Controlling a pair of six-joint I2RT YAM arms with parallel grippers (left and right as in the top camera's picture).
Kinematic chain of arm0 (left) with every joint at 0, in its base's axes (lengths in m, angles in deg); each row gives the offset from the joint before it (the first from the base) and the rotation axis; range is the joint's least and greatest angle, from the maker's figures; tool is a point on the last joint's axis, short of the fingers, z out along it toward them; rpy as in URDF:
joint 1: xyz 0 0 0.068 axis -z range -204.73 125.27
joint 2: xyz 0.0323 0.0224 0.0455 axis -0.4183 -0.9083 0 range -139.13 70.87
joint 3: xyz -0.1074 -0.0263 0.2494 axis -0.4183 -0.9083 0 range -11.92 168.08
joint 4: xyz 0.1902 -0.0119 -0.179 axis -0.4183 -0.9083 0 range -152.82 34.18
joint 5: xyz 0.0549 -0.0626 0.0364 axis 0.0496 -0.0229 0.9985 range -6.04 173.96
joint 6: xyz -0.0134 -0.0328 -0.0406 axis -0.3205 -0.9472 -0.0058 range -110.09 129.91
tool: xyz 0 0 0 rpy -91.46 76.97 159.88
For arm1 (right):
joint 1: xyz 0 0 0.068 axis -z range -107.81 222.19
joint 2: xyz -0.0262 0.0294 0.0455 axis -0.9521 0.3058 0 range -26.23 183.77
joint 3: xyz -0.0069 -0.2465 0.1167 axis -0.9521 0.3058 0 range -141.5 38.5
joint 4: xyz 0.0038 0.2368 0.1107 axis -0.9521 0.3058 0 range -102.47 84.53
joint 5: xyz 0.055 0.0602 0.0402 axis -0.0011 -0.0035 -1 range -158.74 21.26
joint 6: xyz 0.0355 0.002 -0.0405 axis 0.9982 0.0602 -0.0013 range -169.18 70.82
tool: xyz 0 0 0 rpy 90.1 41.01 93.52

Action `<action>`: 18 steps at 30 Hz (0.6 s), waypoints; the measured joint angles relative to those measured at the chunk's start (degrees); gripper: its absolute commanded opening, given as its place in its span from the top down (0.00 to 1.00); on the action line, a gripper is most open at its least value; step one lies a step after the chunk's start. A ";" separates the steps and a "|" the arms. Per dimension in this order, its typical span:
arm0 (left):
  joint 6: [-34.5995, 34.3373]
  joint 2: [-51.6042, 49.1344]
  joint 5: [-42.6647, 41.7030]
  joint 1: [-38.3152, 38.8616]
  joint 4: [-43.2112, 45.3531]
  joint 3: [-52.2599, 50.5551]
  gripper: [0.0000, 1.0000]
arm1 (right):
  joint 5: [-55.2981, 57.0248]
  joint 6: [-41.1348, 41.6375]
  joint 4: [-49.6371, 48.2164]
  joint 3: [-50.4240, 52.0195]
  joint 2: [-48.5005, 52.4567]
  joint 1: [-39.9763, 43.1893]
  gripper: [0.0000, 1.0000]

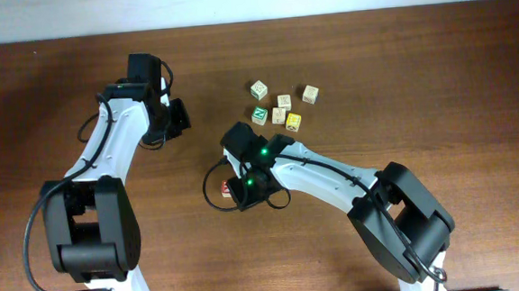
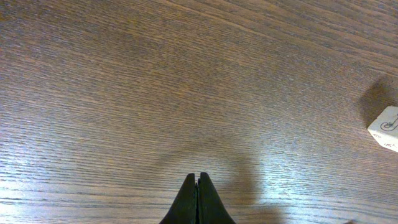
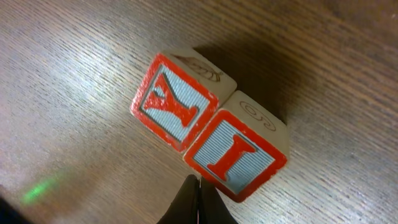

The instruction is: Rotate 3 blocks

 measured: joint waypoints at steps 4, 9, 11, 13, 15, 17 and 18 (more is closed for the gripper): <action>0.00 0.00 0.00 0.00 0.00 0.00 1.00 | 0.15 0.00 -0.20 0.00 0.00 0.00 0.96; 0.00 0.00 0.00 0.00 -0.04 0.00 1.00 | 0.66 -0.57 1.75 -0.07 -0.35 0.00 0.96; 0.00 0.00 0.15 0.00 -0.66 0.00 1.00 | 5.20 -1.33 3.43 -0.07 -3.48 0.28 0.96; 0.00 0.00 0.17 0.00 -0.85 0.00 1.00 | 9.73 -1.29 4.26 -0.50 -8.81 1.66 0.96; 0.00 0.00 0.17 0.00 -0.83 0.00 1.00 | 12.07 -1.31 4.50 -0.87 -11.34 3.52 0.96; 0.00 0.00 0.17 0.00 -0.59 0.00 1.00 | 14.60 -1.51 4.37 -1.66 -13.00 7.65 0.96; 0.00 0.00 0.17 0.00 -0.61 0.00 1.00 | 15.87 -2.10 4.13 -1.75 -12.79 10.10 0.96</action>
